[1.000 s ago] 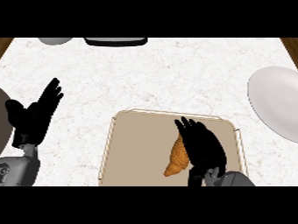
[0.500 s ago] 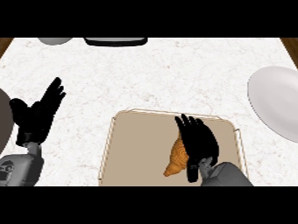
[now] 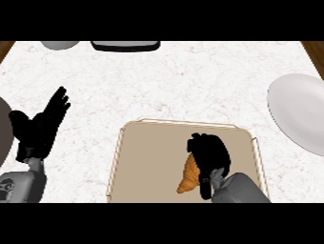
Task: Pick the croissant from the tray and place it in the plate
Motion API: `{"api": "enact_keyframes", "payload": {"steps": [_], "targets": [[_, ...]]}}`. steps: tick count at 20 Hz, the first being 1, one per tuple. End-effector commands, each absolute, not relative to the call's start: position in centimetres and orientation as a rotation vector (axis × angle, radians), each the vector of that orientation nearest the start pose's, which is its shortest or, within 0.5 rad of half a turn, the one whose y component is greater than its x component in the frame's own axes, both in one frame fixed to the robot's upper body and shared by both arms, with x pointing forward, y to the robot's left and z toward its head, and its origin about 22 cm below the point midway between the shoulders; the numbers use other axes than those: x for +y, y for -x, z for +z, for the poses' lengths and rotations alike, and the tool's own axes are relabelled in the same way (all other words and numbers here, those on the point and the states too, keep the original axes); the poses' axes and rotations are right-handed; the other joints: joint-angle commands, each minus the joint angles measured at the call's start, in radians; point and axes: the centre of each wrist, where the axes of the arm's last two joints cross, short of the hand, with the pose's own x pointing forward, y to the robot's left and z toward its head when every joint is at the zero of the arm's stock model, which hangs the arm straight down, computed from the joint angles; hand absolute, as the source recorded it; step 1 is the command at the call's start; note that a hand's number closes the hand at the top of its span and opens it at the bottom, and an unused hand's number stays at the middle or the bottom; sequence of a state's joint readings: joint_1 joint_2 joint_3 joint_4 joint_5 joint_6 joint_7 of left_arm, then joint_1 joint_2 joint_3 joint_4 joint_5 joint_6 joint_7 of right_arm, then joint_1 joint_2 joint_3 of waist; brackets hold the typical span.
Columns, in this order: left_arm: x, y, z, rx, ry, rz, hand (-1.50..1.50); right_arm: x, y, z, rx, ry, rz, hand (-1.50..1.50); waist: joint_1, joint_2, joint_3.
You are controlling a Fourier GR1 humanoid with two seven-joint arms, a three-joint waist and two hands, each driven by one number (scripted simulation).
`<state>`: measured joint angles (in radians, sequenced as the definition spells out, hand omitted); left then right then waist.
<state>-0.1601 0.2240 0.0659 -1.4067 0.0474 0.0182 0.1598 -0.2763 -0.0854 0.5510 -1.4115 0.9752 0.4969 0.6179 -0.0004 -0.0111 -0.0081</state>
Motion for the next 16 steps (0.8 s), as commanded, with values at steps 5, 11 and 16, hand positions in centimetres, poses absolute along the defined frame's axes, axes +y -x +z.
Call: {"api": "enact_keyframes", "payload": {"steps": [5, 11, 16], "targets": [[28.5, -27.7, 2.7, -1.399, -0.172, -0.077, 0.00, -8.5, -25.2, -0.4, -0.880, 0.581, 1.523, 1.50, 0.005, 0.011, 0.008], [29.3, -28.4, 3.3, -1.405, -0.166, -0.077, 0.00, -9.7, -27.0, 0.3, -1.029, 0.768, 1.404, 1.50, 0.006, 0.012, 0.009], [27.4, -28.7, 1.7, -1.413, -0.170, -0.087, 0.00, -13.5, -32.9, 3.6, -1.127, 0.808, 0.889, 1.50, 0.009, 0.028, 0.011]]}}
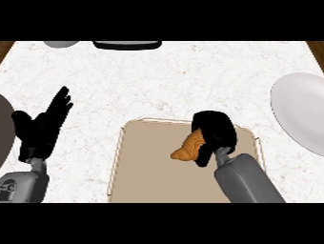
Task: Pick the croissant from the tray and place it in the plate
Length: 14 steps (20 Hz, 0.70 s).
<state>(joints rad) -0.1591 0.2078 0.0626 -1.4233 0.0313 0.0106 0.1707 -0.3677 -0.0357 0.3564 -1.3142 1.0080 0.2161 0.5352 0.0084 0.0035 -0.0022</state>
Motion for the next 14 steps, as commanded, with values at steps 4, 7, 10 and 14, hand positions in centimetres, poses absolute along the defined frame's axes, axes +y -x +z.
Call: {"api": "enact_keyframes", "payload": {"steps": [4, 7, 10, 14], "targets": [[27.3, -28.4, 1.9, -1.407, -0.154, -0.082, 0.00, -14.2, -35.4, 6.5, -1.260, 1.061, 0.771, 1.50, 0.010, 0.002, 0.003], [28.0, -28.9, 2.1, -1.408, -0.171, -0.080, 0.00, -15.6, -36.1, 8.8, -1.376, 1.255, 0.586, 1.50, -0.002, 0.002, 0.003], [28.2, -28.2, 2.3, -1.399, -0.165, -0.088, 0.00, -17.4, -36.9, 9.5, -1.372, 1.436, 0.471, 1.50, 0.002, -0.001, 0.003], [28.2, -28.6, 2.1, -1.395, -0.176, -0.077, 0.00, -19.3, -37.1, 9.3, -1.334, 1.511, 0.327, 1.50, -0.006, -0.001, 0.002]]}}
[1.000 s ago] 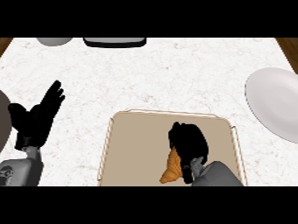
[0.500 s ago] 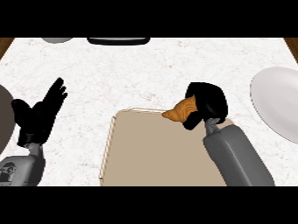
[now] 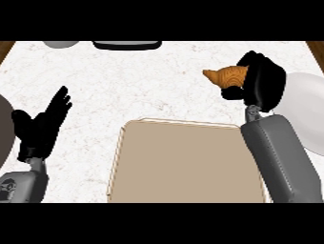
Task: Pick the croissant from the tray and place it in the plate
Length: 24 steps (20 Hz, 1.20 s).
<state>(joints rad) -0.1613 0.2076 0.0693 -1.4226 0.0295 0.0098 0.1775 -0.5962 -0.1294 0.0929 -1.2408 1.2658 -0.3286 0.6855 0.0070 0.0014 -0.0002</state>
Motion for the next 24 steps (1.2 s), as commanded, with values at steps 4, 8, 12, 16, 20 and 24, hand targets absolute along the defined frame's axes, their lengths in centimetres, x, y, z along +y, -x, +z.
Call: {"api": "enact_keyframes", "payload": {"steps": [4, 8, 12, 16, 20, 24], "targets": [[27.3, -29.1, 3.1, -1.409, -0.193, -0.086, 0.00, -21.0, -37.0, 10.8, -1.305, 1.440, 0.186, 1.50, -0.008, -0.002, 0.000], [28.5, -28.1, 0.6, -1.388, -0.177, -0.072, 0.00, -26.8, -35.9, 9.9, -1.277, 1.452, 0.110, 1.50, -0.010, -0.001, 0.000], [31.1, -28.8, 2.7, -1.400, -0.176, -0.082, 0.00, -32.5, -35.2, 9.7, -1.211, 1.496, 0.070, 1.50, -0.008, -0.001, 0.001], [28.7, -28.5, 2.0, -1.412, -0.167, -0.087, 0.00, -35.2, -34.5, 7.4, -1.180, 1.477, 0.056, 1.50, -0.005, -0.001, 0.001], [27.0, -27.2, 2.9, -1.418, -0.173, -0.076, 0.00, -39.0, -33.8, 5.0, -1.067, 1.478, 0.138, 1.50, 0.004, 0.000, 0.001], [27.8, -29.1, 2.1, -1.413, -0.175, -0.079, 0.00, -40.1, -34.3, 4.2, -1.020, 1.341, 0.214, 1.50, -0.001, 0.002, 0.001]]}}
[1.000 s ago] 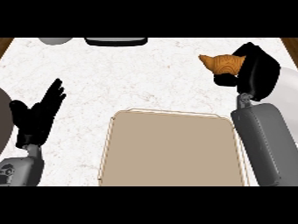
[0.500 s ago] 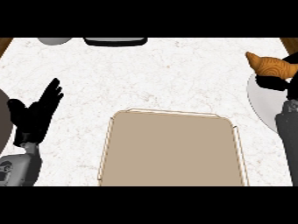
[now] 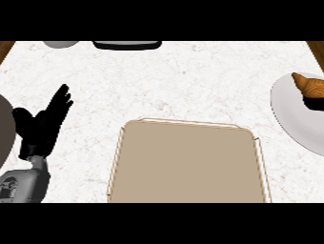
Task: Pick the croissant from the tray and place it in the plate
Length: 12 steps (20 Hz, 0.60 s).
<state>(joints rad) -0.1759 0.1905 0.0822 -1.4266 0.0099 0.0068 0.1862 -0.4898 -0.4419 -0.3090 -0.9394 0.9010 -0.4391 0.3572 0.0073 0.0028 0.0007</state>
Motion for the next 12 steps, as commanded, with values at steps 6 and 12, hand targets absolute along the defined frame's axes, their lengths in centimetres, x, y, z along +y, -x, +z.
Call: {"api": "enact_keyframes", "payload": {"steps": [6, 12], "targets": [[27.8, -29.8, 3.3, -1.406, -0.172, -0.088, 0.00, -42.0, -33.2, 2.0, -1.104, 1.142, 0.199, -1.50, -0.001, 0.001, 0.000], [27.5, -28.1, 1.4, -1.401, -0.175, -0.073, 0.00, -42.7, -32.9, 2.5, -1.365, 1.267, 0.150, -1.50, -0.001, 0.000, 0.001]]}}
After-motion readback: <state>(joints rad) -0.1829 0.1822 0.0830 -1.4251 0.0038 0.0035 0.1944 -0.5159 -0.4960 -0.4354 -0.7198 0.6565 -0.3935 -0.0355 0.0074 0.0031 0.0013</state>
